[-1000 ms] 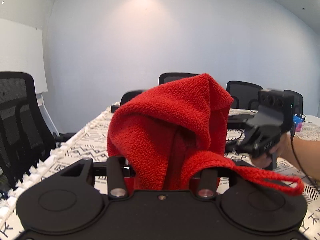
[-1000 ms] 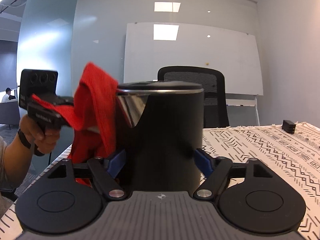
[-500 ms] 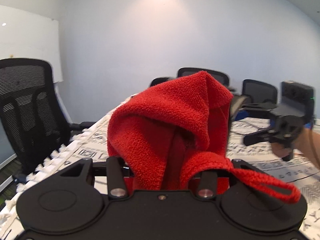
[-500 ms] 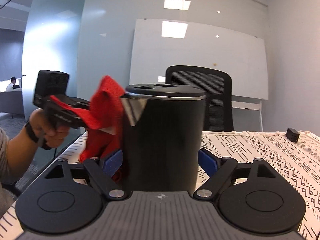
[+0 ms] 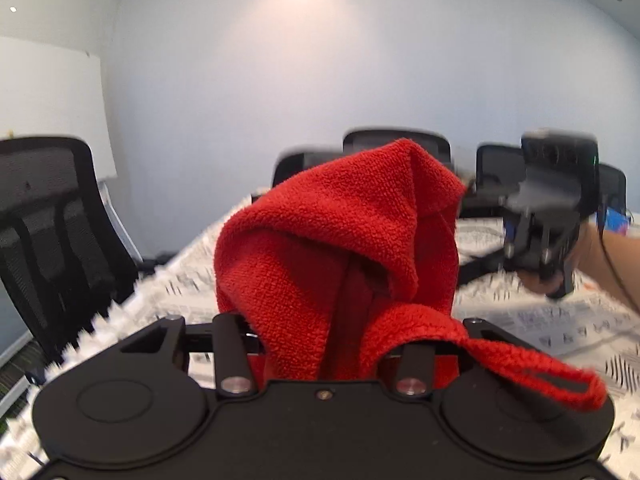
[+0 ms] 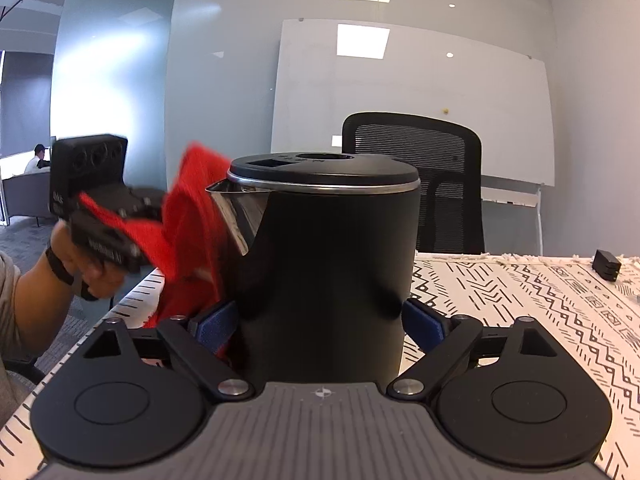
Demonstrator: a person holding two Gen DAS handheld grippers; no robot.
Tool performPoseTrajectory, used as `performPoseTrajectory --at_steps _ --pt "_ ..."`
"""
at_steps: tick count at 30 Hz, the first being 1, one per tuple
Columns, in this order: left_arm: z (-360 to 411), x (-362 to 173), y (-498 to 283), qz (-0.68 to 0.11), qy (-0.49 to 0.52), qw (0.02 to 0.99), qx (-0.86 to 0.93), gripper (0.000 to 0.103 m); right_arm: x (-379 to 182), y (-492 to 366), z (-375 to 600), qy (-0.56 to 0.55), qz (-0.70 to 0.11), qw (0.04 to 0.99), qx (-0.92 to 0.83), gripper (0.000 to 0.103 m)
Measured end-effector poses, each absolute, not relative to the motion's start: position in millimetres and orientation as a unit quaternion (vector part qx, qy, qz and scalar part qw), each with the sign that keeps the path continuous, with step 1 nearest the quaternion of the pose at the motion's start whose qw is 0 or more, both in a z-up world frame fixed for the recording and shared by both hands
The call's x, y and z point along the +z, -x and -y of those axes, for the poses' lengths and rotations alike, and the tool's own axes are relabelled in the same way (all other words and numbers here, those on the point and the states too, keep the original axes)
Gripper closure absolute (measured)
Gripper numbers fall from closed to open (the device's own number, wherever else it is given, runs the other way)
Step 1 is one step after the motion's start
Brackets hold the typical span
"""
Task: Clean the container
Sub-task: 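Rotate the kettle with the right gripper while the left gripper wipes its side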
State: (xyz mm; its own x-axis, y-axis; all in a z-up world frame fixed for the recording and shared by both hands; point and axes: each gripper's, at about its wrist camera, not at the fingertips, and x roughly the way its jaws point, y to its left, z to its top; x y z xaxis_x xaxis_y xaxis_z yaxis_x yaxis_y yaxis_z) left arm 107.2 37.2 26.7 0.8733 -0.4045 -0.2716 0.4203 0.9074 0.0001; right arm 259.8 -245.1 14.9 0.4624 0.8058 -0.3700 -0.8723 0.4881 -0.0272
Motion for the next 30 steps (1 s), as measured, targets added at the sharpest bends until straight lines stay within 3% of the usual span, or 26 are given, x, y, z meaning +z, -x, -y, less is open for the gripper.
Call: performPoseTrajectory --at_steps 3,10,18,25,30 --pt "-28.8 35.4 -102.3 -0.128 -0.031 0.966 -0.223 0.054 9.1 -260.5 243.1 0.106 -0.150 0.849 0.496 0.007" --pt "-11.2 1.5 -110.1 -0.199 -0.049 0.959 -0.198 0.052 9.1 -265.9 245.9 0.103 -0.150 0.847 0.499 0.017" --pt "4.8 37.8 -100.3 -0.151 -0.044 0.971 -0.180 0.053 8.0 -265.1 245.5 0.105 -0.145 0.849 0.497 0.019" --pt "20.0 -2.8 -114.8 -0.205 -0.060 0.966 -0.148 0.052 6.6 -266.6 248.5 0.103 -0.144 0.847 0.501 0.022" --pt "22.1 22.0 -107.7 -0.173 -0.052 0.972 -0.150 0.053 6.2 -267.8 248.9 0.101 -0.144 0.847 0.502 0.021"
